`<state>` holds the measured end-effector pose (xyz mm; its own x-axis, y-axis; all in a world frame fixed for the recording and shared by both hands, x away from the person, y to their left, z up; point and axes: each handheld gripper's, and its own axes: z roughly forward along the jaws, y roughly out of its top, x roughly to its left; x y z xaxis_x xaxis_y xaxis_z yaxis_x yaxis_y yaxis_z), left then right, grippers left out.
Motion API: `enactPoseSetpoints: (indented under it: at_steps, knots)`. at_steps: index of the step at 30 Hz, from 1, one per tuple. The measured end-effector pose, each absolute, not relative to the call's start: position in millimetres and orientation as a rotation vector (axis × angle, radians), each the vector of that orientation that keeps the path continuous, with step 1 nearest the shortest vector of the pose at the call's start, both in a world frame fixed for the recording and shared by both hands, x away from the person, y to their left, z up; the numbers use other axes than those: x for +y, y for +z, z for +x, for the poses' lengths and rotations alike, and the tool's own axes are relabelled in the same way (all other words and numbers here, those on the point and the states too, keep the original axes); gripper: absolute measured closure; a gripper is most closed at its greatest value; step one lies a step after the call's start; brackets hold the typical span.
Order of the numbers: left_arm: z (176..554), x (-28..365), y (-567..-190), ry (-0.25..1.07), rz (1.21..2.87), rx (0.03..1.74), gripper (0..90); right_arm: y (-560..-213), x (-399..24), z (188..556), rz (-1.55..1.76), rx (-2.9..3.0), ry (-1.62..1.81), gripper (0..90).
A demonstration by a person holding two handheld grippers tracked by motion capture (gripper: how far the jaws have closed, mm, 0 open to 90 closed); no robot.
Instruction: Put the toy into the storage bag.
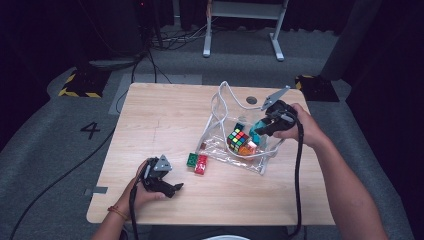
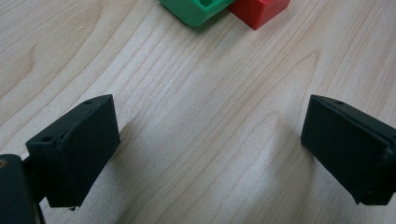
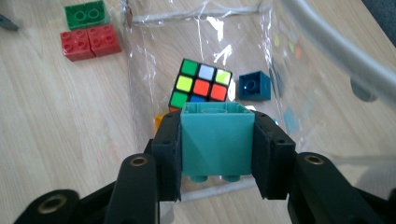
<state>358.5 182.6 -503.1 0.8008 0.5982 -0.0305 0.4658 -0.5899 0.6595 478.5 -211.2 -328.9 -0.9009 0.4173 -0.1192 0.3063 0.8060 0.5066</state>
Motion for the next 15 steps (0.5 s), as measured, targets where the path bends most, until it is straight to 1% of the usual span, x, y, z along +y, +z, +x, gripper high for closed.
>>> enactPoseSetpoints:
  at_steps: [1, 2, 4, 7, 9, 12, 15]
  knots:
    - [358.5, 182.6, -503.1, 0.254, 2.308, 0.782, 4.5, -329.5, -214.9, 477.3, 0.570, 2.764, 0.727, 58.9]
    - [358.5, 182.6, -503.1, 0.254, 2.308, 0.782, 4.5, -330.4, -218.9, 475.7, 0.575, 2.749, 0.752, 57.0]
    - [358.5, 182.5, -503.1, 0.254, 2.308, 0.782, 4.5, -328.4, -224.4, 472.0, 0.588, 2.726, 0.752, 48.8]
    - [358.5, 182.5, -503.1, 0.254, 2.307, 0.782, 4.5, -326.0, -233.8, 462.3, 0.583, 2.685, 0.877, 45.2]
    - [358.5, 182.5, -503.1, 0.254, 2.308, 0.782, 4.5, -324.1, -239.6, 454.1, 0.595, 2.634, 0.948, 40.4]
    - [358.5, 182.5, -503.1, 0.256, 2.308, 0.782, 4.5, -319.6, -248.4, 436.1, 0.644, 2.519, 1.066, 36.3]
    - [358.4, 182.5, -503.1, 0.256, 2.308, 0.782, 4.5, -317.1, -257.1, 416.4, 0.633, 2.442, 1.161, 35.1]
